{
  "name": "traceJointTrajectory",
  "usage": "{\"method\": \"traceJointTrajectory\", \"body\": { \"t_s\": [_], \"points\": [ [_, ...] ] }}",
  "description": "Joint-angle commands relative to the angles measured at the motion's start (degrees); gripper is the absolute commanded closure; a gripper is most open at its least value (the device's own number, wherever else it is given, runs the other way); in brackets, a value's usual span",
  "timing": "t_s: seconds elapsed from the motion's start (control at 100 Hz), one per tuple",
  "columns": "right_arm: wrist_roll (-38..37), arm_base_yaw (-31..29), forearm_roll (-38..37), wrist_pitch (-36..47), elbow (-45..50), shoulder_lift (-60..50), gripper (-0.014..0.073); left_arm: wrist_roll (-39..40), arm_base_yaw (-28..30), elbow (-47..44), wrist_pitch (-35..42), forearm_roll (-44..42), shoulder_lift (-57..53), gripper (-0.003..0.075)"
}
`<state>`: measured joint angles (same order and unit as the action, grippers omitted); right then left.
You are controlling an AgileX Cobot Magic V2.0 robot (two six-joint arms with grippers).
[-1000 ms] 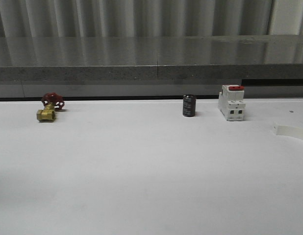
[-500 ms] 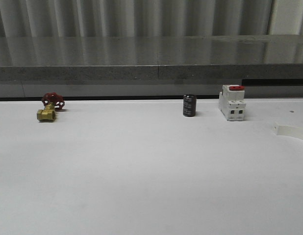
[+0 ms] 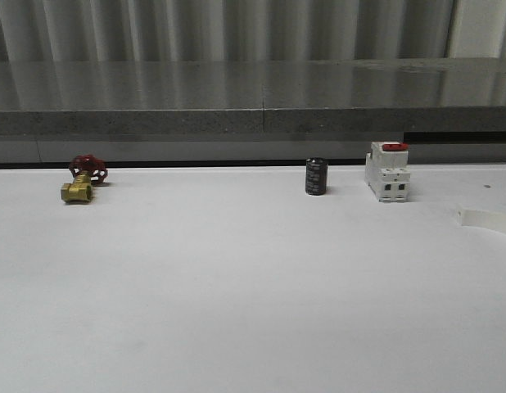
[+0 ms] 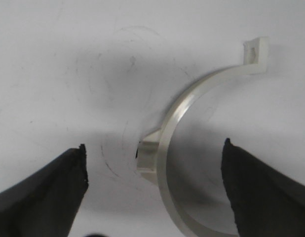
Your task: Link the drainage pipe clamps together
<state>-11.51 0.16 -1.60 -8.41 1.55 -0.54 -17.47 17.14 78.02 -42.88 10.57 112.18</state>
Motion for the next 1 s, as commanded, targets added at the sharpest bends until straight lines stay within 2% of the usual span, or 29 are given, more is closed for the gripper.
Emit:
{"method": "traceJointTrajectory", "body": {
  "t_s": [0.0, 0.64, 0.74, 0.99],
  "points": [
    [0.1, -0.4, -0.8, 4.5, -0.8, -1.2, 0.0662, -0.3, 0.0, 1.9, 1.6, 1.1, -1.8, 0.0173],
    [0.1, -0.4, -0.8, 4.5, -0.8, -1.2, 0.0662, -0.3, -0.1, 1.9, 2.4, 1.2, 1.6, 0.0178],
    [0.1, -0.4, -0.8, 4.5, -0.8, -1.2, 0.0662, -0.3, -0.1, 1.9, 2.7, 1.2, 1.6, 0.0218],
    [0.1, -0.4, -0.8, 4.5, -0.8, -1.2, 0.0662, -0.3, -0.1, 1.9, -0.1, 1.2, 1.6, 0.0383]
  ]
}}
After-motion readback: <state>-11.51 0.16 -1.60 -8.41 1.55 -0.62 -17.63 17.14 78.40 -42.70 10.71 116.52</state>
